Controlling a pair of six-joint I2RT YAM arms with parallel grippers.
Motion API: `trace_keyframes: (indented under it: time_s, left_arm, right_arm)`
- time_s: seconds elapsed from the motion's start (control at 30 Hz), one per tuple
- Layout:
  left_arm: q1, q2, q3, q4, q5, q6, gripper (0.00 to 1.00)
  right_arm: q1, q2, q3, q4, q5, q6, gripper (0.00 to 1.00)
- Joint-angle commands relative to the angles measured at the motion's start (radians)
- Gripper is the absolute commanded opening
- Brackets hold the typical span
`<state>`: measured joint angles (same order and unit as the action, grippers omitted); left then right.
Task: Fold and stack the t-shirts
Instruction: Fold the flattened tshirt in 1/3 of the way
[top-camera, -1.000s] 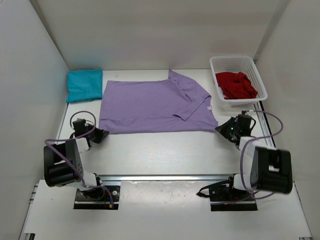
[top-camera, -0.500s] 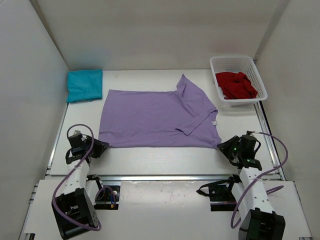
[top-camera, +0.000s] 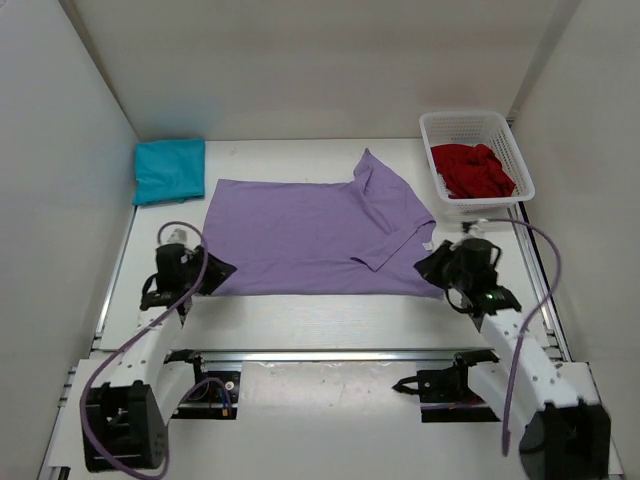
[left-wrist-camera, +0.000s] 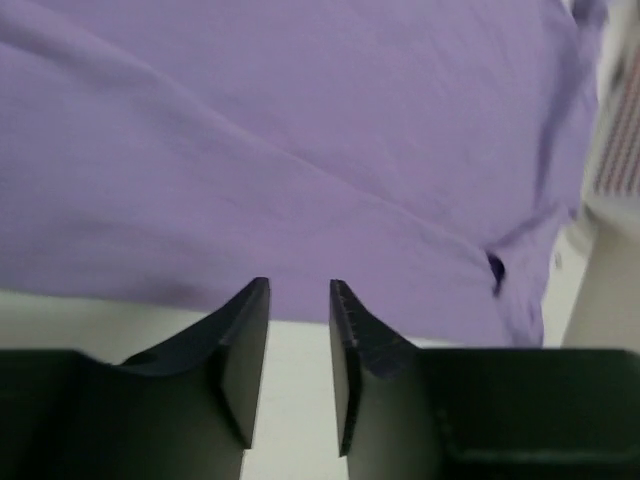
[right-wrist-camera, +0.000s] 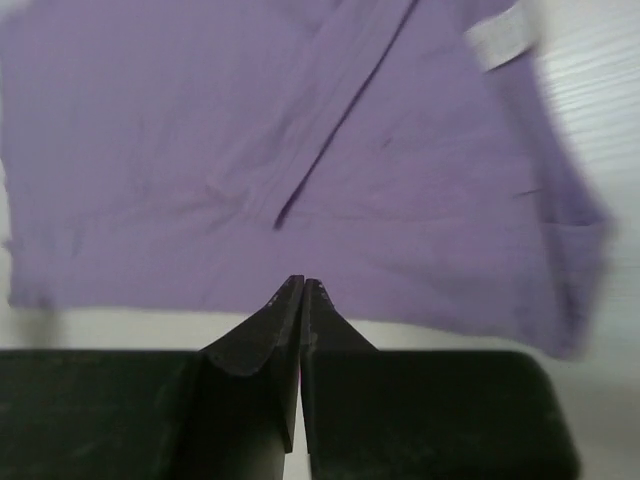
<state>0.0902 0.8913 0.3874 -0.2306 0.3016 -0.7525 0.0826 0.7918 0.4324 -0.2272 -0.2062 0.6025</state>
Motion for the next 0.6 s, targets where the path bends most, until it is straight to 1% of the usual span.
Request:
trace_keyframes:
  time_s: [0.0, 0.03, 0.07, 0.1, 0.13, 0.17, 0.2, 0.23, 0.33, 0.37, 0.43, 0.57]
  left_arm:
    - [-0.213, 0.024, 0.038, 0.135, -0.06, -0.037, 0.38]
    - [-0.277, 0.04, 0.044, 0.193, -0.083, -0.048, 0.38]
    - [-0.302, 0.073, 0.054, 0.217, -0.097, -0.053, 0.37]
    - [-0.36, 0.089, 0.06, 0.22, -0.12, -0.051, 0.36]
    - [-0.412, 0.133, 0.074, 0.264, -0.142, -0.042, 0.36]
    - [-0.444, 0.176, 0.091, 0.289, -0.144, -0.042, 0.37]
    - [-0.455, 0.223, 0.103, 0.312, -0.121, -0.041, 0.36]
    - [-0.483, 0.238, 0.111, 0.33, -0.121, -0.039, 0.37]
    - [-0.535, 0.355, 0.133, 0.395, -0.116, -0.021, 0.38]
    - [-0.544, 0.373, 0.14, 0.399, -0.11, -0.018, 0.38]
    - [-0.553, 0.425, 0.139, 0.428, -0.096, -0.019, 0.38]
    - [-0.59, 0.46, 0.117, 0.459, -0.091, -0.034, 0.39]
  right_arm:
    - [0.176, 0.18, 0.069, 0.172, 0.076, -0.023, 0.0]
    - [0.213, 0.232, 0.08, 0.214, 0.091, -0.027, 0.0]
    - [0.23, 0.291, 0.094, 0.239, 0.097, -0.027, 0.04]
    - [0.235, 0.316, 0.106, 0.293, 0.087, -0.027, 0.06]
    - [0.23, 0.37, 0.112, 0.325, 0.067, -0.027, 0.07]
    - [0.22, 0.427, 0.115, 0.341, 0.053, -0.024, 0.09]
    - [0.212, 0.467, 0.123, 0.341, 0.045, -0.012, 0.13]
    - [0.21, 0.486, 0.13, 0.363, 0.022, -0.024, 0.18]
    - [0.224, 0.547, 0.132, 0.4, 0.019, -0.023, 0.27]
    - [0.233, 0.569, 0.131, 0.41, 0.018, -0.018, 0.29]
    - [0.232, 0.616, 0.146, 0.423, -0.002, -0.02, 0.28]
    - [0.235, 0.661, 0.146, 0.45, -0.029, -0.01, 0.27]
